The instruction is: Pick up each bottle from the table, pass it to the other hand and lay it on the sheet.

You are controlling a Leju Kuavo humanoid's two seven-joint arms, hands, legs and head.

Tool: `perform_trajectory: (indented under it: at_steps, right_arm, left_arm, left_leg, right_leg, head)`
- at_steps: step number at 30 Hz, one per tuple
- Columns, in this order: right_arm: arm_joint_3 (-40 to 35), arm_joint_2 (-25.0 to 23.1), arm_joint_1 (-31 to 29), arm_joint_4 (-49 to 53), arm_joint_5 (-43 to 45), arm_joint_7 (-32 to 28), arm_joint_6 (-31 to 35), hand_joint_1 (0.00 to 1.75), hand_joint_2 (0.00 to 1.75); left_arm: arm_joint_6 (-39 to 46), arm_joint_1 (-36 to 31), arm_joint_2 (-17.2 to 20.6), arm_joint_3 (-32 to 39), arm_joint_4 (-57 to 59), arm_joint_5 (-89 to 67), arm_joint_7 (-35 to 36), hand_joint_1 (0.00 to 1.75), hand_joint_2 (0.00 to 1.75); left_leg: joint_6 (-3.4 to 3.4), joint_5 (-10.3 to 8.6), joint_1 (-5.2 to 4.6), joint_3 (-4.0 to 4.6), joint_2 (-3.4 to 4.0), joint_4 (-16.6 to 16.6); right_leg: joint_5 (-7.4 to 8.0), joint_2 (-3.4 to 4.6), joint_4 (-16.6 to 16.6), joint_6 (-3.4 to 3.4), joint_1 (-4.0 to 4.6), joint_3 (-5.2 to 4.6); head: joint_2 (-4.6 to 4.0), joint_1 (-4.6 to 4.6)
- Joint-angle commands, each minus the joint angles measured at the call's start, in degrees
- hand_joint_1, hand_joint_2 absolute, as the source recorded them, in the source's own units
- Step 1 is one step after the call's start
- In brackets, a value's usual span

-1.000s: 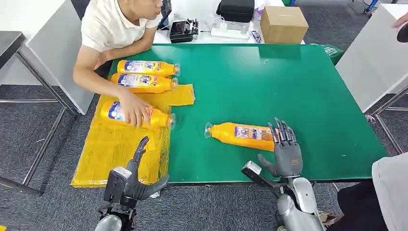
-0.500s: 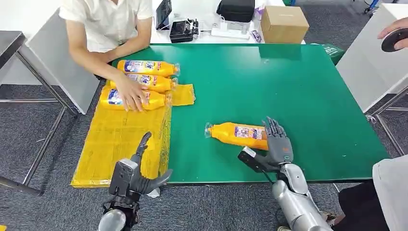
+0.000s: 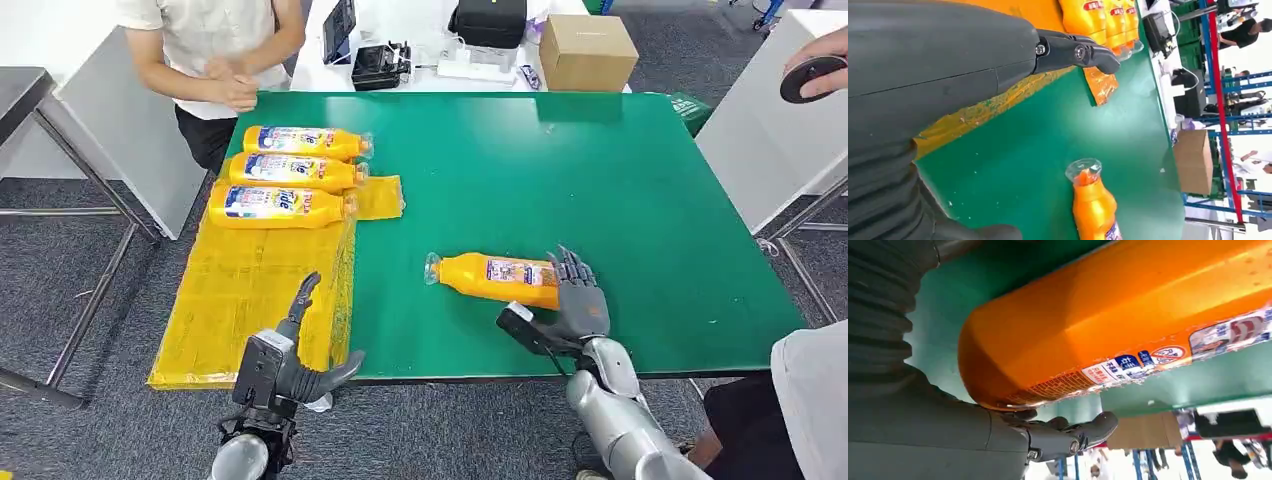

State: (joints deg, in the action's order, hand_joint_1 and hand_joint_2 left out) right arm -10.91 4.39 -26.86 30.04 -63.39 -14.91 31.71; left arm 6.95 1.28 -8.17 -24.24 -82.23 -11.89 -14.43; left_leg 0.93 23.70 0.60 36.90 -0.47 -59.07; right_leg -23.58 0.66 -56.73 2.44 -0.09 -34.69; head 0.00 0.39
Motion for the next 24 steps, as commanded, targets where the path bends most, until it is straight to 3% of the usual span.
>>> perform_trajectory:
  at_steps: [1, 10, 11, 12, 13, 24]
  right_arm:
    - [-2.53, 1.21, -2.77, -8.57, -1.86, 6.66, -9.61, 0.99, 1.75]
    - [-2.53, 1.21, -2.77, -8.57, -1.86, 6.66, -9.61, 1.01, 1.75]
    - [-3.78, 2.10, -4.26, -9.22, -4.24, 7.84, -9.48, 1.45, 1.75]
    - [-4.09, 2.17, -4.98, -9.36, -4.69, 7.93, -9.87, 1.69, 1.75]
    - [-4.00, 2.10, -5.61, -9.49, -4.64, 7.99, -10.74, 1.75, 1.75]
    - [-4.14, 1.13, -6.80, -10.96, -4.35, 8.40, -14.95, 1.75, 1.75]
  left_arm:
    - [-2.39, -2.21, 1.15, -2.24, 2.27, 3.45, 0.87, 0.00, 1.75]
    - [-2.39, -2.21, 1.15, -2.24, 2.27, 3.45, 0.87, 0.00, 1.75]
    - [-6.77, -1.89, 1.49, -2.18, 2.39, 9.09, 0.85, 0.00, 1.75]
    - [-7.12, -2.20, 1.47, -2.23, 2.55, 9.66, 0.92, 0.00, 1.75]
    - [-7.46, -2.53, 1.39, -2.15, 2.75, 10.27, 1.07, 0.00, 1.75]
    - [-8.36, -4.75, 1.16, -2.14, 4.17, 12.53, 1.33, 0.00, 1.75]
  left_leg:
    - [-0.02, 0.02, -0.01, -0.30, -0.01, 0.08]
    - [-0.07, 0.01, -0.03, -0.62, -0.07, 0.13]
    - [-0.06, -0.01, -0.02, -0.66, 0.00, 0.19]
    - [0.01, -0.01, -0.01, -0.68, 0.01, 0.09]
    - [0.00, -0.03, -0.04, -0.69, -0.01, 0.16]
    - [-0.01, -0.02, -0.01, -0.66, 0.03, 0.09]
  right_leg:
    - [-0.03, -0.08, 0.08, -0.03, 0.00, 0.29]
    - [-0.05, -0.14, 0.14, -0.07, -0.01, 0.48]
    - [0.01, -0.06, 0.21, -0.07, -0.01, 0.58]
    - [0.00, 0.00, 0.12, -0.03, 0.01, 0.64]
    - [0.01, -0.05, 0.16, -0.04, -0.02, 0.66]
    - [0.04, 0.01, 0.12, 0.00, 0.01, 0.66]
  head:
    - [0.00, -0.02]
    - [0.00, 0.00]
    - [0.00, 0.02]
    - [0.00, 0.00]
    - [0.00, 0.00]
    - [0.00, 0.00]
